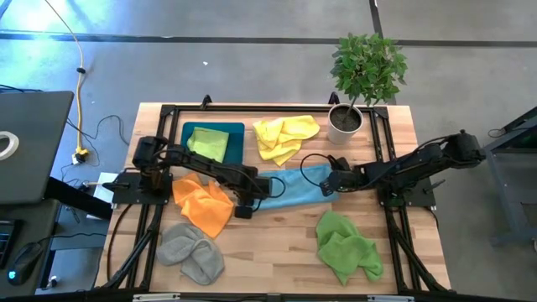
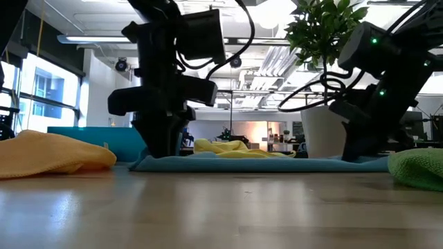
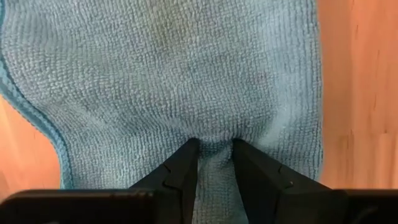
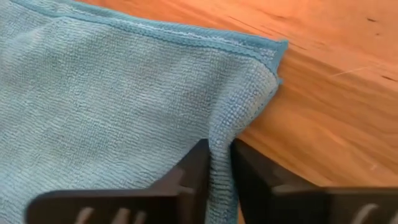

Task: Fold microfiber towels
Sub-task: Fold the blue microfiber cloth

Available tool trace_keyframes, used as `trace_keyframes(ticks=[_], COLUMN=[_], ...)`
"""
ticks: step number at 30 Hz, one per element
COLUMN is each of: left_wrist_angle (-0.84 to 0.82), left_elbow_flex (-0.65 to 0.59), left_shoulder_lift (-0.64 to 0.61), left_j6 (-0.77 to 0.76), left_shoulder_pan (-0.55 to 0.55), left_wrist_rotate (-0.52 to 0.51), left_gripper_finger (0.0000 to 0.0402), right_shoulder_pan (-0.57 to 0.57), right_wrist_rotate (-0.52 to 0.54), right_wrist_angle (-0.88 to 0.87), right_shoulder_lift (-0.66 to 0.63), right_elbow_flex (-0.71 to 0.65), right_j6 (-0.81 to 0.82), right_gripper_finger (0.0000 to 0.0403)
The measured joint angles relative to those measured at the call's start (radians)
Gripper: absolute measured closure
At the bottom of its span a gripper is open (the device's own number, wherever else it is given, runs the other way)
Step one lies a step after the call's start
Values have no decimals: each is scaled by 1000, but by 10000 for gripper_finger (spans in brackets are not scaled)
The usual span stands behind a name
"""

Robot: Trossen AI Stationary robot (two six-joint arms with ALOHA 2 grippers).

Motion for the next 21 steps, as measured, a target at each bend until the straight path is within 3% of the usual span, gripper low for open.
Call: trace_keyframes(ticks=[5, 13, 21], left_wrist_angle=[-22, -78, -128], left_elbow_flex=[29, 56, 58], left_shoulder_lift=[3, 1, 0], left_j6=[0, 8, 6], left_shoulder_pan=[0, 1, 2], left_wrist_rotate=[-6, -64, -71], left_gripper_finger=[307, 307, 307], right_shoulder_pan=[0, 0, 0], right_wrist_rotate=[-5, -28, -43], right_wrist_angle=[-29, -167, -694], right_shoulder_lift=[-3, -10, -5], right_elbow_flex=[1, 26, 220], right_j6=[-17, -54, -83], right_gripper_finger=[395, 401, 402])
